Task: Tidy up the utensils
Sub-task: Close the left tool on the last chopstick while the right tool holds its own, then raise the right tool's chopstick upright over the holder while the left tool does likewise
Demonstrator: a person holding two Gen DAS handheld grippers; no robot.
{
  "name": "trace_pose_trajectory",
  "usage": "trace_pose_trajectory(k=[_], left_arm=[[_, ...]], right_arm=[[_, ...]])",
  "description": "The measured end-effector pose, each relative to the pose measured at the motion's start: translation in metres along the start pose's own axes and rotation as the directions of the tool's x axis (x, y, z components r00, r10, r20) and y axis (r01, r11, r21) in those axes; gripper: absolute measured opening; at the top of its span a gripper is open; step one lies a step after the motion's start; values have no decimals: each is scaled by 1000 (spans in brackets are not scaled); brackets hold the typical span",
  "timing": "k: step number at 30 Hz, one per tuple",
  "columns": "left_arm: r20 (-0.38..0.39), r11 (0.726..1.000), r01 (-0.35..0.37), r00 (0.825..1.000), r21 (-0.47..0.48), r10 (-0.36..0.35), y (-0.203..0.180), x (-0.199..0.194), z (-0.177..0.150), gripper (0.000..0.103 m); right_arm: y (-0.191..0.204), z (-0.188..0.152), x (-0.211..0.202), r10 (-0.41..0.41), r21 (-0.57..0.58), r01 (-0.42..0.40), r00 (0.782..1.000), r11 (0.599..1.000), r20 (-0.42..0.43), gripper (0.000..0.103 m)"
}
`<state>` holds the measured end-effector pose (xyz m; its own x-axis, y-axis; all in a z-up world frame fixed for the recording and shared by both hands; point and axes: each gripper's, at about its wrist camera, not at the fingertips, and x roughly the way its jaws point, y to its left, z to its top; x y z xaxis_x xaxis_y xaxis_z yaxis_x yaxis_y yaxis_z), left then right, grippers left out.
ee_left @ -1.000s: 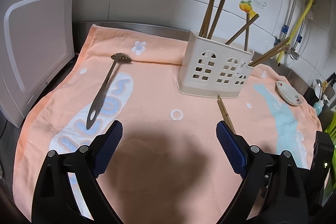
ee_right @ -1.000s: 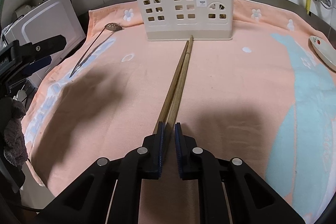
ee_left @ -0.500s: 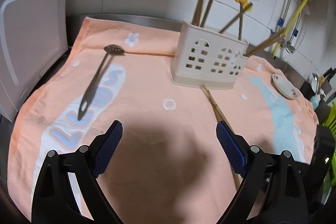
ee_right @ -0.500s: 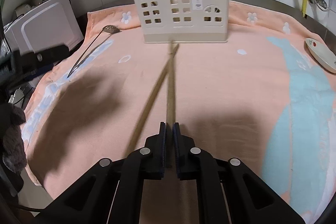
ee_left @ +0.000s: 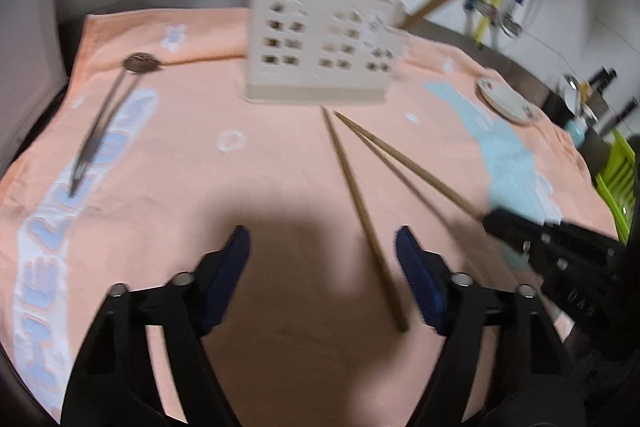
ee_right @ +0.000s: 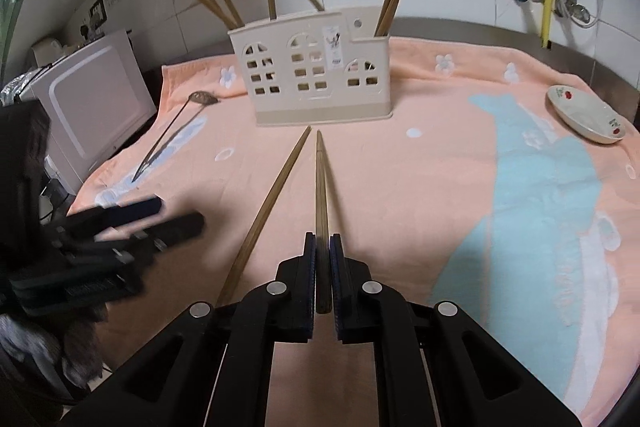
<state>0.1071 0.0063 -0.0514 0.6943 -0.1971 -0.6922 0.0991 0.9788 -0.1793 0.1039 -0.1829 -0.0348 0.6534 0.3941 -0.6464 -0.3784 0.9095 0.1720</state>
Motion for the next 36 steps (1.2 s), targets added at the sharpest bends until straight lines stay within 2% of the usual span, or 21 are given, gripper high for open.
trace_pose_trajectory(k=[6, 9, 20, 22, 27, 31, 36], left_arm=[[-58, 997, 57, 997, 45, -54, -20, 16, -10, 31], [-70, 996, 69, 995, 64, -65, -26, 21, -12, 19], [-97, 995, 43, 995, 86, -35, -34, 34, -15, 18], [-100, 995, 28, 995, 99, -18, -35, 35, -14, 12], [-108, 997, 19, 994, 69, -12, -26, 33, -7, 8], [-79, 998, 6, 997, 61, -2, -17, 22, 1, 7], [-3, 999, 4, 1000, 46, -4, -4, -3, 22, 6]], right_arm=[[-9, 0, -10, -5, 14, 4, 1000, 1000, 24, 7], [-12, 1, -13, -8, 19, 7, 1000, 1000, 30, 7], [-11, 1, -13, -5, 17, 4, 1000, 1000, 31, 7], [-11, 1, -13, -4, 15, 4, 999, 1000, 32, 7], [-9, 4, -15, -4, 7, 4, 999, 1000, 37, 7], [-10, 10, -19, -8, 3, 8, 998, 1000, 54, 7], [-8, 24, -26, -10, -17, 12, 996, 1000, 91, 7]])
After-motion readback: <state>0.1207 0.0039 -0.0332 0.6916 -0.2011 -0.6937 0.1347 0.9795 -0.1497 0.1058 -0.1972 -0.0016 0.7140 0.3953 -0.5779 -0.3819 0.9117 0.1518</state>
